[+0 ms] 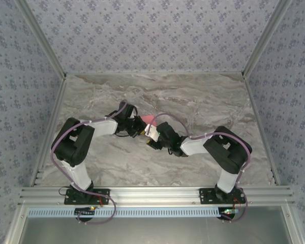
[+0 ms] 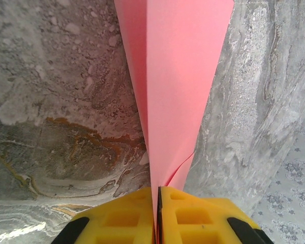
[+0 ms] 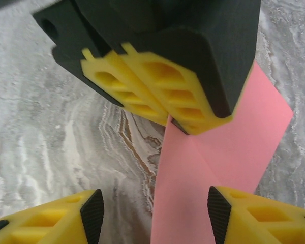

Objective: Fold a paper plane with a square sheet of paper (pick it up from the middle)
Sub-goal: Fold the wing for the fifth time at the center of the table.

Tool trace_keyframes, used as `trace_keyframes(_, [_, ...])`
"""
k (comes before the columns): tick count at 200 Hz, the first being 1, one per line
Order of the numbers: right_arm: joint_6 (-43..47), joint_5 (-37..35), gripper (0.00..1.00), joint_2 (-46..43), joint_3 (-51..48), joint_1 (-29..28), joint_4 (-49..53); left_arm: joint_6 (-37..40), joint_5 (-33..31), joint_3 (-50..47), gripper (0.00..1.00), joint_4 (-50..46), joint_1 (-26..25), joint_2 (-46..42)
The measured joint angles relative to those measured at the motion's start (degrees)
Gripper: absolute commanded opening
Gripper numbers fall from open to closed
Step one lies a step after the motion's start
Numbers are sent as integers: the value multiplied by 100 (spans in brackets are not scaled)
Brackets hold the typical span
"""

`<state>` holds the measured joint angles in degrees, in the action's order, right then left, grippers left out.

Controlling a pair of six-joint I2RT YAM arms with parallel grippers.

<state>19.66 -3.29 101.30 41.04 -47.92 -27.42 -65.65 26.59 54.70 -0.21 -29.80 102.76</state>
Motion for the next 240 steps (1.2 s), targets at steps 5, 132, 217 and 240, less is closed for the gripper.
trace_keyframes(5, [31, -46, 56, 37, -2, 0, -44, 0, 0, 0, 10, -2, 0, 0])
trace_keyframes(132, [378, -254, 11, 291, 20, 22, -411, 2, 2, 0, 14, -175, 0, -92])
trace_keyframes(217, [-575, 1019, 0, 114, 450, 476, 649, 144, -39, -201, 59, -424, 785, -1025])
trace_keyframes(240, [-1130, 1641, 0, 107, 638, 684, 979, 214, -138, -396, 63, -442, 951, -1462])
